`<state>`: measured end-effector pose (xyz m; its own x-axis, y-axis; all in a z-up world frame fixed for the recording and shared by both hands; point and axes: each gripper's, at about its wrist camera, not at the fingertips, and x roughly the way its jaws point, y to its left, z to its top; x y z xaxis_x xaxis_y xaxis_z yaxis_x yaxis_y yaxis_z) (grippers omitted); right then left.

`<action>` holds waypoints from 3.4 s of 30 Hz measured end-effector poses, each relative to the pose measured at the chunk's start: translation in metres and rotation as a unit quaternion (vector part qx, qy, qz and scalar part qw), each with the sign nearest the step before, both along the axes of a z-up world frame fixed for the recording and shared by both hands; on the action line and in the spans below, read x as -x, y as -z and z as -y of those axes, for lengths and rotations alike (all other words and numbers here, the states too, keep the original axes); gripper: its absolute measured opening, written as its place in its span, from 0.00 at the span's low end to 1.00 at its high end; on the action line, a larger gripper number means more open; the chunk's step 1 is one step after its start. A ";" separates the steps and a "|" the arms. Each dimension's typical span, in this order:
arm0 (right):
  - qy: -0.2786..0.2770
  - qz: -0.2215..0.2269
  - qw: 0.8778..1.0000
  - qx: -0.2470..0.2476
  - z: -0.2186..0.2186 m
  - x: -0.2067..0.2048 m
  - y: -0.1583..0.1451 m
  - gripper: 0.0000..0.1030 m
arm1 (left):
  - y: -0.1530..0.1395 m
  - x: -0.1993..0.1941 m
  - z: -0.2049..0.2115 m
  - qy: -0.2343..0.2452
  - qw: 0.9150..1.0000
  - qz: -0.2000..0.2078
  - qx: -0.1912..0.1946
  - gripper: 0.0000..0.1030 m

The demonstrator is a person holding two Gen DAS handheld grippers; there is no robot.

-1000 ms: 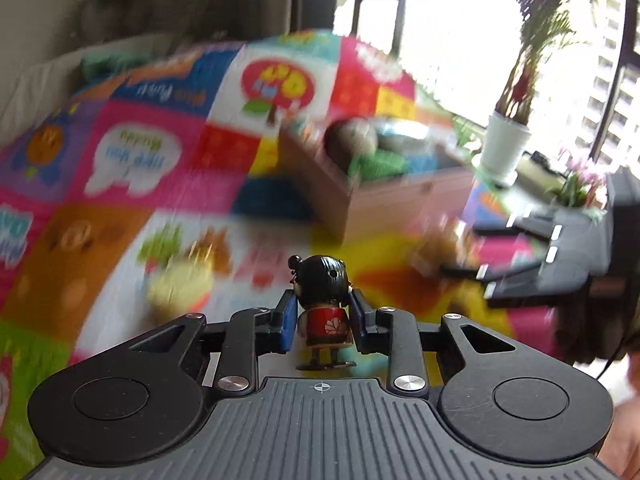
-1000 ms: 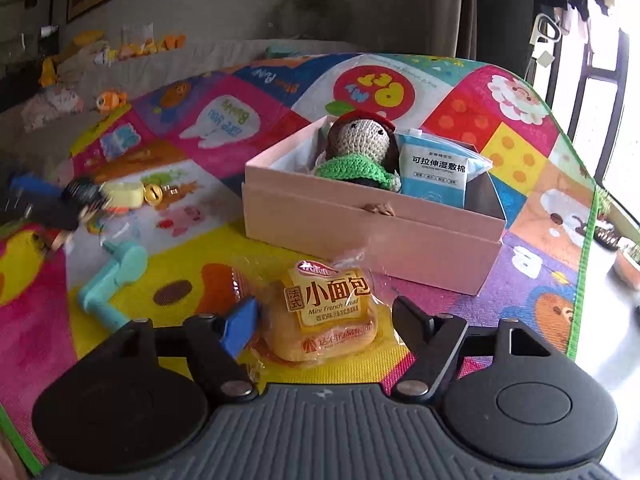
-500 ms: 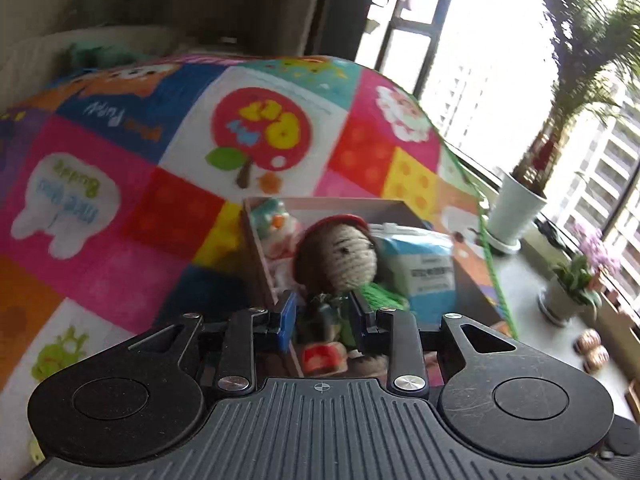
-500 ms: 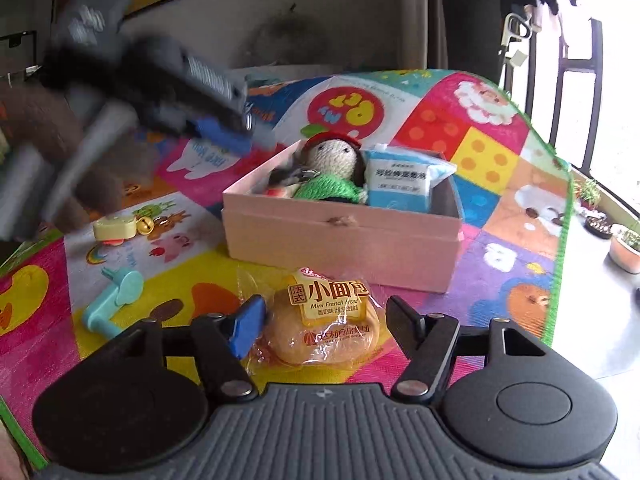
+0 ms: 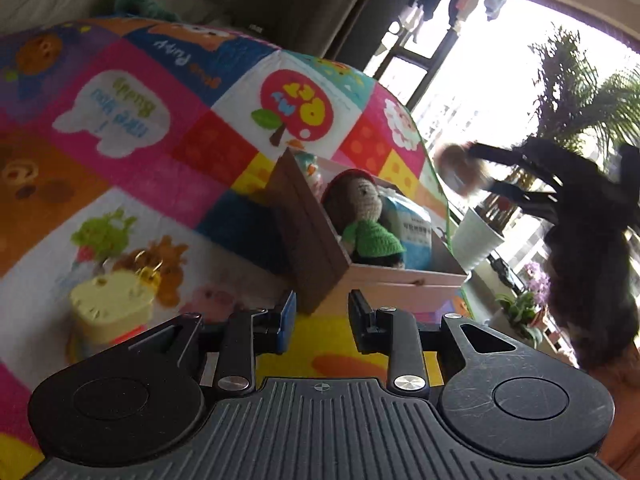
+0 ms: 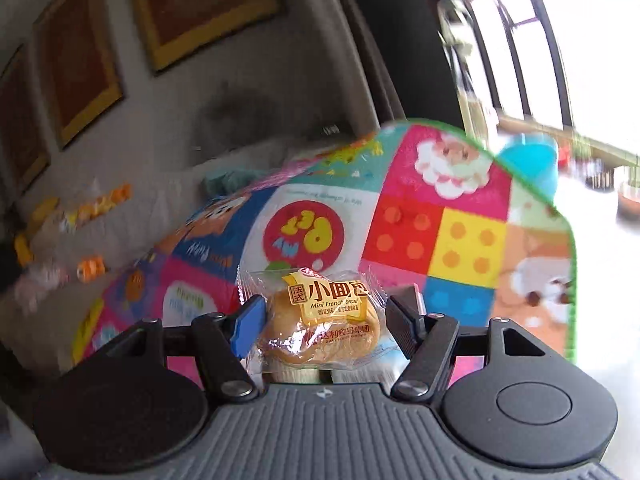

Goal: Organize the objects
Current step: 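Drop the bread packet into the box with right tool while left tool releases figure there, then move the left tool to the teal crank toy and right tool to yellow toy, then grasp the teal crank toy with the left tool and lift it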

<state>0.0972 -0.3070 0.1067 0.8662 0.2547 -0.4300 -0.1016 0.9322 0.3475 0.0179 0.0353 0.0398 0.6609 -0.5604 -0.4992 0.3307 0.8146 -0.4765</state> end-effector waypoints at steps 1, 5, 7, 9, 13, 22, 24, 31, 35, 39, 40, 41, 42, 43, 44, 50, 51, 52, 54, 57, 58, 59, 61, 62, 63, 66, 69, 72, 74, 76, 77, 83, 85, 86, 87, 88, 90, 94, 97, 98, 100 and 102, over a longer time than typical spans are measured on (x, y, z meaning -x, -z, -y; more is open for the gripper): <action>0.008 -0.012 1.000 -0.006 -0.002 -0.021 0.001 0.65 | 0.002 0.003 -0.007 -0.006 1.000 -0.001 0.006 0.31; 0.054 -0.048 0.997 0.027 -0.019 -0.091 0.021 0.64 | 0.007 0.009 -0.030 -0.028 0.999 -0.001 0.021 0.31; 0.070 -0.071 0.994 0.052 -0.028 -0.114 0.040 0.64 | 0.009 0.010 -0.039 -0.034 0.999 0.000 0.024 0.31; 0.075 -0.097 0.991 0.062 -0.032 -0.122 0.055 0.62 | 0.009 0.014 -0.046 -0.042 0.999 0.005 0.022 0.31; 0.052 -0.135 0.987 0.071 -0.037 -0.106 0.069 0.57 | 0.010 0.020 -0.059 -0.055 0.998 0.017 0.020 0.31; 0.029 -0.092 0.993 0.071 -0.023 -0.063 0.041 0.59 | 0.008 0.028 -0.073 -0.075 0.997 0.031 0.015 0.31; 0.026 -0.070 0.995 0.073 -0.022 -0.049 0.032 0.63 | 0.006 0.031 -0.077 -0.092 0.995 0.040 -0.005 0.31; -0.016 -0.022 0.994 0.105 -0.035 0.020 0.031 0.77 | 0.003 0.037 -0.094 -0.159 0.984 0.042 -0.074 0.31; -0.086 -0.003 0.986 0.141 -0.072 0.057 0.047 0.83 | -0.001 0.040 -0.110 -0.213 0.974 0.035 -0.070 0.31; -0.191 0.024 0.966 0.172 -0.136 0.081 0.059 0.86 | -0.006 0.045 -0.115 -0.224 0.972 0.033 -0.062 0.31; -0.215 0.022 0.962 0.168 -0.152 0.082 0.062 0.86 | -0.007 0.047 -0.116 -0.226 0.972 0.032 -0.061 0.31; -0.243 0.015 0.957 0.158 -0.171 0.081 0.065 0.86 | -0.008 0.048 -0.117 -0.227 0.972 0.032 -0.061 0.31; -0.262 0.008 0.953 0.150 -0.187 0.080 0.069 0.86 | -0.008 0.050 -0.117 -0.228 0.971 0.032 -0.061 0.31; -0.278 0.002 0.949 0.145 -0.203 0.078 0.072 0.86 | -0.008 0.052 -0.119 -0.229 0.971 0.033 -0.059 0.31; -0.291 -0.003 0.946 0.145 -0.221 0.075 0.076 0.86 | -0.008 0.053 -0.121 -0.230 0.971 0.033 -0.057 0.31; -0.303 -0.056 0.934 0.179 -0.289 0.038 0.102 0.76 | -0.004 0.061 -0.127 -0.227 0.972 0.031 -0.050 0.31; -0.304 -0.075 0.932 0.181 -0.294 0.030 0.107 0.61 | -0.003 0.063 -0.127 -0.225 0.973 0.030 -0.049 0.31; -0.304 -0.090 0.930 0.184 -0.297 0.025 0.109 0.53 | -0.003 0.064 -0.127 -0.223 0.973 0.029 -0.049 0.31; -0.295 -0.099 0.934 0.178 -0.291 0.022 0.110 0.54 | -0.002 0.066 -0.124 -0.217 0.975 0.030 -0.047 0.31; -0.269 -0.061 0.946 0.172 -0.263 0.039 0.093 0.54 | -0.001 0.069 -0.118 -0.202 0.978 0.030 -0.050 0.31; -0.265 -0.044 0.949 0.167 -0.248 0.050 0.086 0.54 | 0.000 0.069 -0.114 -0.194 0.979 0.028 -0.053 0.31; -0.260 -0.029 0.952 0.161 -0.231 0.061 0.078 0.54 | 0.001 0.069 -0.109 -0.186 0.981 0.027 -0.056 0.31; -0.238 -0.012 0.959 0.156 -0.198 0.077 0.068 0.54 | 0.003 0.068 -0.095 -0.158 0.985 0.025 -0.062 0.31; -0.223 -0.009 0.962 0.157 -0.185 0.084 0.065 0.54 | 0.004 0.068 -0.087 -0.144 0.987 0.023 -0.065 0.31; -0.203 -0.007 0.966 0.159 -0.169 0.091 0.064 0.54 | 0.006 0.068 -0.076 -0.125 0.990 0.021 -0.069 0.31; -0.140 -0.005 0.972 0.186 -0.127 0.112 0.075 0.54 | 0.006 0.066 -0.047 -0.068 0.995 0.017 -0.075 0.31; -0.104 -0.023 0.974 0.202 -0.098 0.124 0.096 0.59 | 0.003 0.069 -0.015 -0.014 0.996 0.019 -0.085 0.31; -0.072 -0.020 0.980 0.185 -0.077 0.133 0.113 0.88 | 0.002 0.074 0.015 0.023 0.993 0.017 -0.113 0.31; -0.052 -0.005 0.982 0.184 -0.071 0.137 0.119 0.92 | 0.003 0.077 0.030 0.037 0.990 0.016 -0.139 0.31; -0.045 -0.002 0.984 0.170 -0.067 0.138 0.123 0.94 | 0.007 0.078 0.043 0.043 0.984 0.010 -0.173 0.31; -0.042 -0.001 0.986 0.163 -0.064 0.137 0.122 0.95 | 0.009 0.079 0.048 0.042 0.981 0.005 -0.190 0.31; -0.040 -0.013 0.993 0.107 -0.044 0.132 0.125 1.00 | 0.010 0.082 0.062 0.041 0.969 0.006 -0.242 0.31; -0.036 -0.019 0.995 0.096 -0.042 0.131 0.126 1.00 | 0.009 0.081 0.063 0.038 0.968 0.005 -0.249 0.31; -0.033 -0.020 0.995 0.093 -0.041 0.132 0.127 1.00 | 0.008 0.081 0.062 0.035 0.967 0.005 -0.252 0.31; -0.031 -0.020 0.995 0.092 -0.040 0.132 0.127 1.00 | 0.007 0.080 0.062 0.032 0.967 0.004 -0.255 0.31; -0.030 -0.019 0.995 0.090 -0.039 0.132 0.127 1.00 | 0.006 0.079 0.062 0.029 0.966 0.002 -0.257 0.31; -0.029 -0.017 0.995 0.089 -0.039 0.134 0.127 1.00 | 0.006 0.078 0.061 0.027 0.965 0.000 -0.259 0.31; -0.029 -0.021 0.995 0.089 -0.040 0.132 0.127 1.00 | 0.009 0.077 0.061 0.029 0.964 -0.001 -0.264 0.31; -0.028 -0.025 0.995 0.088 -0.039 0.131 0.127 1.00 | 0.010 0.077 0.058 0.027 0.964 0.000 -0.266 0.33; -0.027 -0.027 0.995 0.088 -0.039 0.131 0.127 1.00 | 0.011 0.077 0.056 0.026 0.963 0.001 -0.267 0.33; -0.026 -0.030 0.995 0.087 -0.039 0.130 0.128 1.00 | 0.010 0.076 0.051 0.018 0.960 0.008 -0.279 0.35; -0.026 -0.032 0.995 0.087 -0.039 0.129 0.128 1.00 | 0.009 0.075 0.043 0.002 0.955 0.022 -0.296 0.35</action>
